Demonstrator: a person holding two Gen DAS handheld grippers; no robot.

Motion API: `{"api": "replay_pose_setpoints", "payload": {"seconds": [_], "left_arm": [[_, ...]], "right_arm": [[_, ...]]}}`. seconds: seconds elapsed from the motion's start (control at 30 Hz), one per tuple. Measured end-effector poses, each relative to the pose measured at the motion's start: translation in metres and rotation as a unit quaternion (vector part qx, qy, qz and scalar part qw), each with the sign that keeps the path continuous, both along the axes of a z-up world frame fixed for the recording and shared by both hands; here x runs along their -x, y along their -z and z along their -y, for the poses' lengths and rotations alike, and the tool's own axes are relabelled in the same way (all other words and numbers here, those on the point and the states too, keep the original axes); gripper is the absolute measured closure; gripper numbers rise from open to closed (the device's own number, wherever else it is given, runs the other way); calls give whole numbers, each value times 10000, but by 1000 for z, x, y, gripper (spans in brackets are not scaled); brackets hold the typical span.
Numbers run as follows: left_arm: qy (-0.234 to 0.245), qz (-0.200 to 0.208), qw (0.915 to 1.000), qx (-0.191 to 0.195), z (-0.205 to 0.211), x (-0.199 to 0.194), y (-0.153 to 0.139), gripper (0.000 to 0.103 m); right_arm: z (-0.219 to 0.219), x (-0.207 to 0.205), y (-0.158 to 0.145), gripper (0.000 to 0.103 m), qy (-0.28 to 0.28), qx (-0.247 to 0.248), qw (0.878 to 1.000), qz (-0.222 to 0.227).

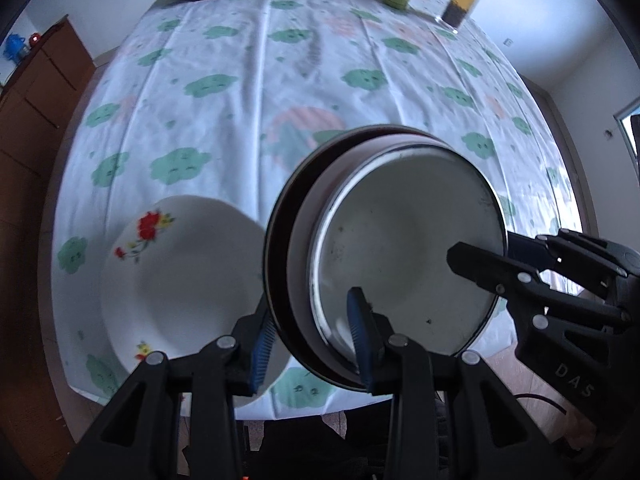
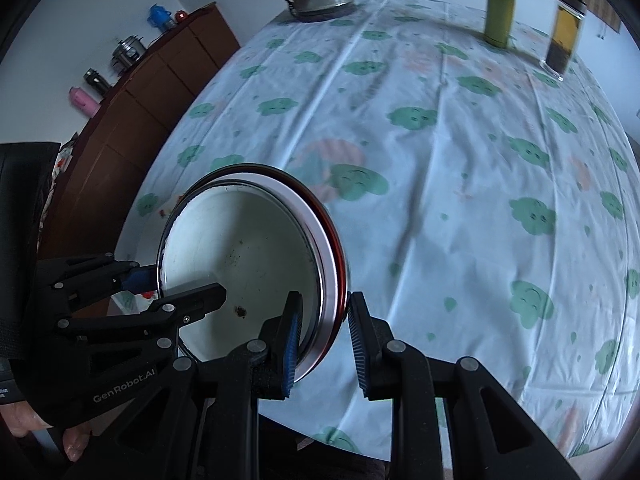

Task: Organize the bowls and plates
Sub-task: 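Lift the stacked bowls and carry them over the red-flower plate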

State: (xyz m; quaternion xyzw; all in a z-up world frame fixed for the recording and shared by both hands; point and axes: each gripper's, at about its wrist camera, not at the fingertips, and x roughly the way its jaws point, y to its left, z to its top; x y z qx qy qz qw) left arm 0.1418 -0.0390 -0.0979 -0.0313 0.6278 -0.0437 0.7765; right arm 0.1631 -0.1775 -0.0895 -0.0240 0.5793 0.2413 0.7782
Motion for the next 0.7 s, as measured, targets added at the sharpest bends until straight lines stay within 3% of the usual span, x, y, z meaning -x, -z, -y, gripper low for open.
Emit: {"api": "replay_pose_setpoints", "payload": {"seconds": [0.7], "left_arm": [[-684,7,9975,-161,-86,27,-3,71]], "right_arm": [[-90,24,-8,77,-635,-52,9979,79]]}}
